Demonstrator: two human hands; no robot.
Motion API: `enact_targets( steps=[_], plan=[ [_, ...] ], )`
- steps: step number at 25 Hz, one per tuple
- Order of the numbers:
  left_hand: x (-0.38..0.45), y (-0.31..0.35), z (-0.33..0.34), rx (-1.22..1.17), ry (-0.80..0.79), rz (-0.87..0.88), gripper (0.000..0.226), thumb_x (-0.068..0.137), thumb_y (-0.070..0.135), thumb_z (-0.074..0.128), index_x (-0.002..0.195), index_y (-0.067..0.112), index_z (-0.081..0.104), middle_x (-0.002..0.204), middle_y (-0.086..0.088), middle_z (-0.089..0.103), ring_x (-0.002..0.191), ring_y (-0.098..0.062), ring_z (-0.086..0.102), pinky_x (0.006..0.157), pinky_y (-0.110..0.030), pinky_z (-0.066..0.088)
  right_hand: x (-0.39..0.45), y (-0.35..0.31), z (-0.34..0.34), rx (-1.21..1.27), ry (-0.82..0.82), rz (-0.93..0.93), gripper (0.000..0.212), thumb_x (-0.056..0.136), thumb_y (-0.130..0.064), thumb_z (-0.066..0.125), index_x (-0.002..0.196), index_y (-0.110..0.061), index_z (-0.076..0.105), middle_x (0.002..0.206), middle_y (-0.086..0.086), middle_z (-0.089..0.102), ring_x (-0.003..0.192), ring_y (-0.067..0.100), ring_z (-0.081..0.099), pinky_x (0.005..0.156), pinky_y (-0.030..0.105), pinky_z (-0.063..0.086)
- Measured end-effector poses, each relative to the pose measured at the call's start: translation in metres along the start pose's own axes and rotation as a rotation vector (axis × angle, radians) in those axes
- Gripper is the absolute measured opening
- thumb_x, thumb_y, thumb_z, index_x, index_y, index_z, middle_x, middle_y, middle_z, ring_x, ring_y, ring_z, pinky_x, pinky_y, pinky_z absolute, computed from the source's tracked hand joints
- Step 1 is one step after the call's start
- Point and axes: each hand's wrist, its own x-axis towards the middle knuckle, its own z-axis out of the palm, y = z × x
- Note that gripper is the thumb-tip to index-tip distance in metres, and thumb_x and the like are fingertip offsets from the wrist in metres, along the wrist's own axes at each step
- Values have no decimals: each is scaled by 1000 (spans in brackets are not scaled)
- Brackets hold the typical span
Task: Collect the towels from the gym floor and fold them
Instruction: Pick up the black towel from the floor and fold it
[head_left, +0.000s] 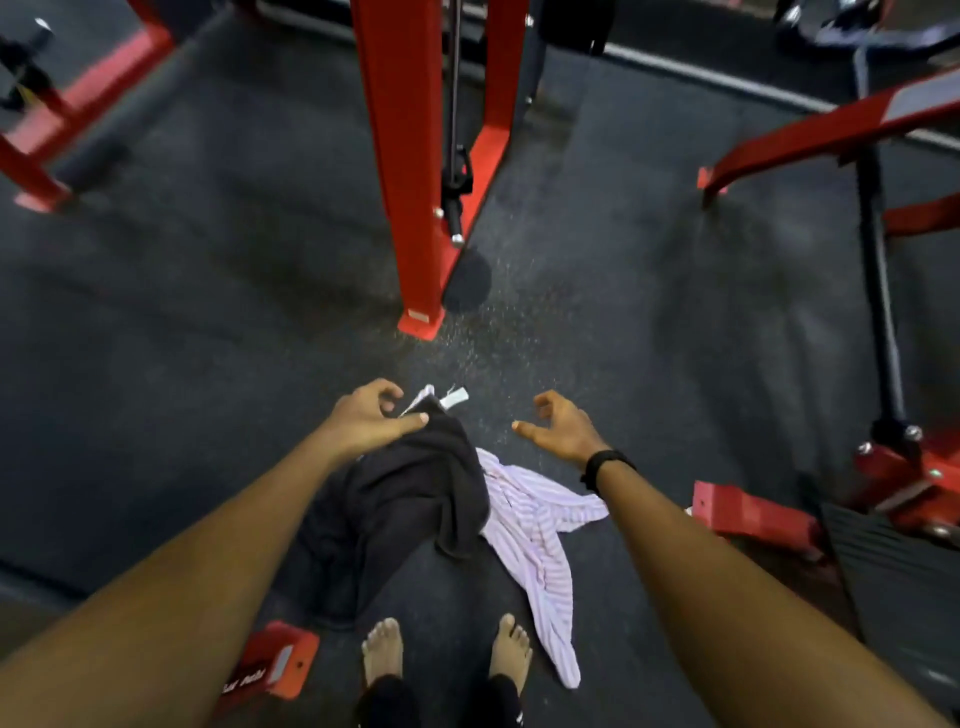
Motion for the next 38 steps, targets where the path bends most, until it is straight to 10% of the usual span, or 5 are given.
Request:
enact_targets(
  steps=[10, 20, 26, 38],
  plan=[
    [218, -209, 186, 32, -111, -122, 44, 73, 40, 78, 107, 20, 61, 98, 2, 60, 97, -18, 60, 94, -28, 46, 224, 199, 255, 74, -93, 265, 51, 87, -30, 65, 128, -6, 48, 130, 14, 56, 120, 28, 52, 94, 29, 39],
    [285, -296, 235, 121, -163, -109, 42, 75, 42, 75, 109, 24, 57, 105, 2, 60, 99, -16, 58, 92, -27, 45, 290, 271, 373, 173, -43, 370, 52, 81, -31, 72, 118, -5, 44, 119, 14, 60, 112, 32, 57, 87, 35, 46],
    [247, -247, 189, 108, -169, -36, 41, 74, 42, 76, 106, 26, 55, 103, 2, 59, 102, -18, 59, 98, -33, 46, 240, 197, 304, 28, 293, 144, 20, 91, -36, 56, 94, -17, 52, 96, 12, 67, 96, 36, 60, 68, 36, 41],
    [45, 101, -97, 112, 117, 317, 49, 78, 42, 73, 118, 19, 56, 114, 1, 61, 104, -16, 59, 91, -25, 45, 13, -127, -74, -283, 498, -484, 24, 88, -43, 58, 86, -19, 60, 91, 1, 64, 93, 26, 60, 65, 33, 42]
  ],
)
